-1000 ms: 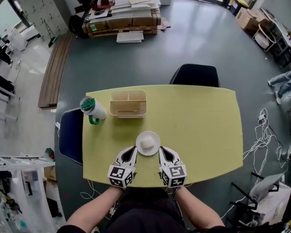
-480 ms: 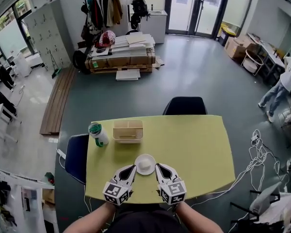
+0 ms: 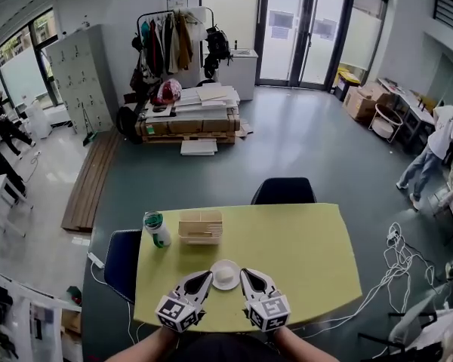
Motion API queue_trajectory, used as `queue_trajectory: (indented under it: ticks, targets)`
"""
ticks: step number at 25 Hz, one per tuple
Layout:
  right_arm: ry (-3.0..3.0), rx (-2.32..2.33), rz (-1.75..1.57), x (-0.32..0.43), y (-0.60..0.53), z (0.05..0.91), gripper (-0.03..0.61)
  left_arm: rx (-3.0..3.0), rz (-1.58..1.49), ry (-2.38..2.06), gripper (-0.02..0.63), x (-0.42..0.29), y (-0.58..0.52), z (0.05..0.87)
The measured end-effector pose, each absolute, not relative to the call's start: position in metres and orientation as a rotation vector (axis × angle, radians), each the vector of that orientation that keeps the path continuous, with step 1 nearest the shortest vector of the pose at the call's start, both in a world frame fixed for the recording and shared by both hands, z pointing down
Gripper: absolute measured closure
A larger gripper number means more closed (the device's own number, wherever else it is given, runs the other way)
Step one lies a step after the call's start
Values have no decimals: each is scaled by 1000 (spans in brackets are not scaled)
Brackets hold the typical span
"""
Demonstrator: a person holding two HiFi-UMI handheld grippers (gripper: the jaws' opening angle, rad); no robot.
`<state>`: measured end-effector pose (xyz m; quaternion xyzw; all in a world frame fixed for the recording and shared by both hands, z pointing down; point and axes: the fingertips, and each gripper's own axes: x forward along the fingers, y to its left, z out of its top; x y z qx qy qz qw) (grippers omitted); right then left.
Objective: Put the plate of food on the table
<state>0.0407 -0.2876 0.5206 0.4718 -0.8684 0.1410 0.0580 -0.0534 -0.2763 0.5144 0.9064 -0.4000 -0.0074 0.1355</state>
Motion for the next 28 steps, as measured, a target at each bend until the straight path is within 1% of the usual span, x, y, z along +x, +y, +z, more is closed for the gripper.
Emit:
queue_trajectory:
  ticks: [5,28]
  targets:
    - [-2639,1426,413,37,-278,515,566,2604,-71,-1115,604,-52,-268,509]
    - [-2628,1345,390,33,-287,511,566,2648,-25,-1109,606,-47,-287,498]
